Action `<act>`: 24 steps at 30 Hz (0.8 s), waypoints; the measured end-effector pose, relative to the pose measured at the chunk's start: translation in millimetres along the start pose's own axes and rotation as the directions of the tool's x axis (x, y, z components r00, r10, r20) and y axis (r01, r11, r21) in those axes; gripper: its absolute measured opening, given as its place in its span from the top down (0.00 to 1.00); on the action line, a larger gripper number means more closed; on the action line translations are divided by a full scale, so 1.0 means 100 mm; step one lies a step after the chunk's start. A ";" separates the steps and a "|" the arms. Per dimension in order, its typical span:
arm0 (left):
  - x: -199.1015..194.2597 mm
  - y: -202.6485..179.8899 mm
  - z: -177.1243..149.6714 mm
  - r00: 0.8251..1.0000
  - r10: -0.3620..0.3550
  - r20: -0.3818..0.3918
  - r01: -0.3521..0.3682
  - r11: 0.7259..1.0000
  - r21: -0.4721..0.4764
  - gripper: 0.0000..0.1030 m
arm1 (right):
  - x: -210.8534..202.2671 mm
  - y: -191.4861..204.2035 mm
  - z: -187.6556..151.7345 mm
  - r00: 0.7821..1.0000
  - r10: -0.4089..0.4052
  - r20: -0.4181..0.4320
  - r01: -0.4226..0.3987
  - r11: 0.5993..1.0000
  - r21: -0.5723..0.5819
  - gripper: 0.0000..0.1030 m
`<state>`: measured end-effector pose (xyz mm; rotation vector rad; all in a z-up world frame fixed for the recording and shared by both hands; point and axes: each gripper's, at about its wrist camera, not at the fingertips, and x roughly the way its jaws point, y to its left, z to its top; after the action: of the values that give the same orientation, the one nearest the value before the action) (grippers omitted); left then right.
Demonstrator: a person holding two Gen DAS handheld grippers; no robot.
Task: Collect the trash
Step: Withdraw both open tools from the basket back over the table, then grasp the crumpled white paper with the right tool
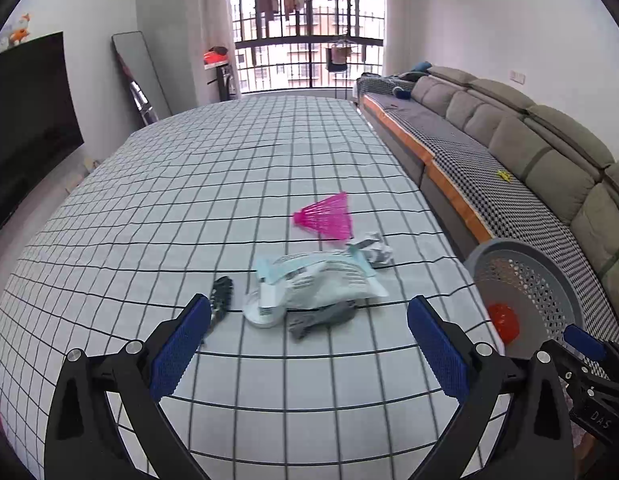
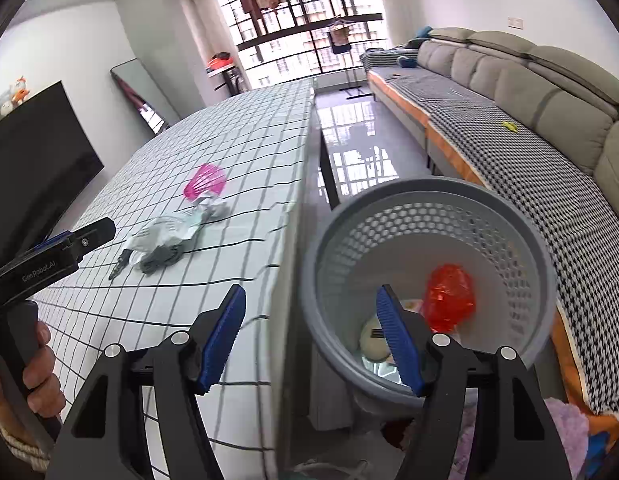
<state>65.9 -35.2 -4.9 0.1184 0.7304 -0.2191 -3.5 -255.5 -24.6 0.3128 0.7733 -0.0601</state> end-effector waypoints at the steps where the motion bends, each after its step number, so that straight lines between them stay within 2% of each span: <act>1: 0.03 0.10 -0.01 1.000 0.013 -0.006 -0.013 1.000 -0.013 0.06 | 0.04 0.06 0.02 1.000 0.008 -0.005 -0.008 1.000 -0.011 0.37; 6: 0.19 0.51 -0.06 0.997 0.063 -0.038 -0.065 0.996 -0.065 0.06 | 0.25 0.32 0.16 0.999 0.040 -0.022 -0.041 0.997 -0.059 0.37; 13: 0.42 0.86 -0.05 0.991 0.118 -0.057 -0.123 0.988 -0.096 0.06 | 0.55 0.62 0.38 0.998 0.037 -0.042 -0.042 0.990 -0.135 0.37; 19: 0.55 0.96 -0.05 0.986 0.149 -0.069 -0.155 0.982 -0.103 0.06 | 0.86 0.74 0.61 0.997 0.039 -0.068 -0.050 0.986 -0.160 0.37; 24: 0.63 0.97 -0.07 0.987 0.138 -0.085 -0.147 0.983 -0.111 0.06 | 1.12 0.82 0.75 0.995 0.035 -0.092 -0.052 0.981 -0.189 0.37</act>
<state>130.1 49.9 -49.0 0.0672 0.8063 -0.0343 141.2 -192.8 -31.1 0.1506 0.8529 0.0697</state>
